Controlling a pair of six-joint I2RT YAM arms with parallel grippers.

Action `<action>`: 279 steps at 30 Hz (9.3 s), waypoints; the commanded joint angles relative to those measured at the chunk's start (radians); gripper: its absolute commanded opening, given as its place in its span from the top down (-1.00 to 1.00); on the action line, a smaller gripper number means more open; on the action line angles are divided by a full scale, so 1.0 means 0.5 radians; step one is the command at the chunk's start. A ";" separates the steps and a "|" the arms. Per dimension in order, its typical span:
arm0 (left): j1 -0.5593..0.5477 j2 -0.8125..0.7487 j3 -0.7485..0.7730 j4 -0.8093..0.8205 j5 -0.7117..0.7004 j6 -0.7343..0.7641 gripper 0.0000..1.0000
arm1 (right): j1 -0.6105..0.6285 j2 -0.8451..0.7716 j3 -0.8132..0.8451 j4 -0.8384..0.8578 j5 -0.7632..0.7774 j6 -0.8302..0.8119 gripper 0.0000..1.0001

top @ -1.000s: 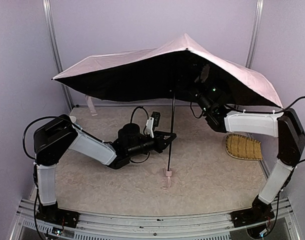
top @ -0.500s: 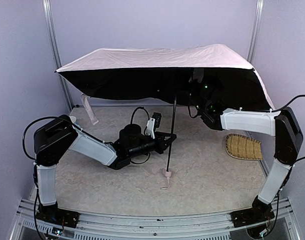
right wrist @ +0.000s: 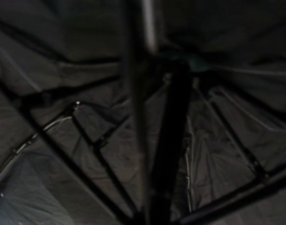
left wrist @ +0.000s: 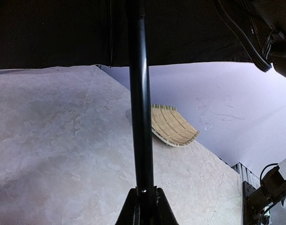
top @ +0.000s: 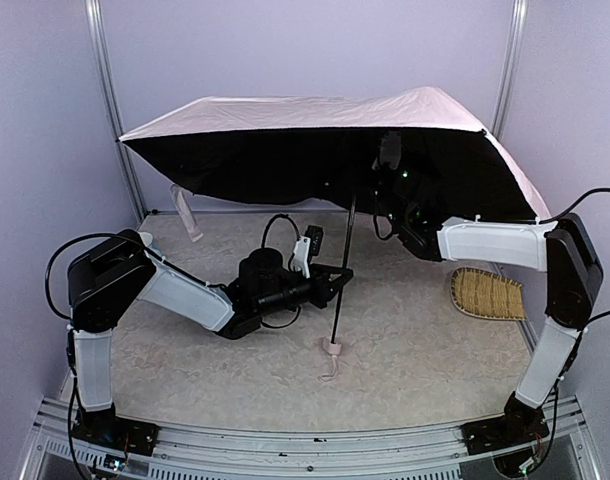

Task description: Put away the umbrella

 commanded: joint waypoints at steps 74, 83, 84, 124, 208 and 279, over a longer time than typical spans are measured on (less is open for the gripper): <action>0.521 -0.594 0.061 0.803 0.209 0.354 1.00 | 0.339 0.190 -0.641 -0.370 -0.798 -0.098 0.81; 0.545 -0.469 0.058 0.974 0.214 0.277 1.00 | 0.367 0.207 -0.661 -0.362 -0.816 -0.105 0.81; 0.549 -0.461 0.060 1.001 0.215 0.258 1.00 | 0.368 0.211 -0.661 -0.375 -0.802 -0.110 0.81; 0.485 -1.129 -0.952 -0.245 0.825 0.932 -0.07 | -0.902 -0.373 0.150 0.156 -1.862 -0.063 1.00; 0.575 -1.057 -0.284 -0.281 1.052 0.624 -0.97 | -0.073 -0.059 -0.946 1.117 -2.203 -0.412 1.00; 0.644 -0.962 -0.424 0.153 0.699 0.615 1.00 | -0.624 -1.511 -1.227 -0.823 -2.009 -0.991 -1.00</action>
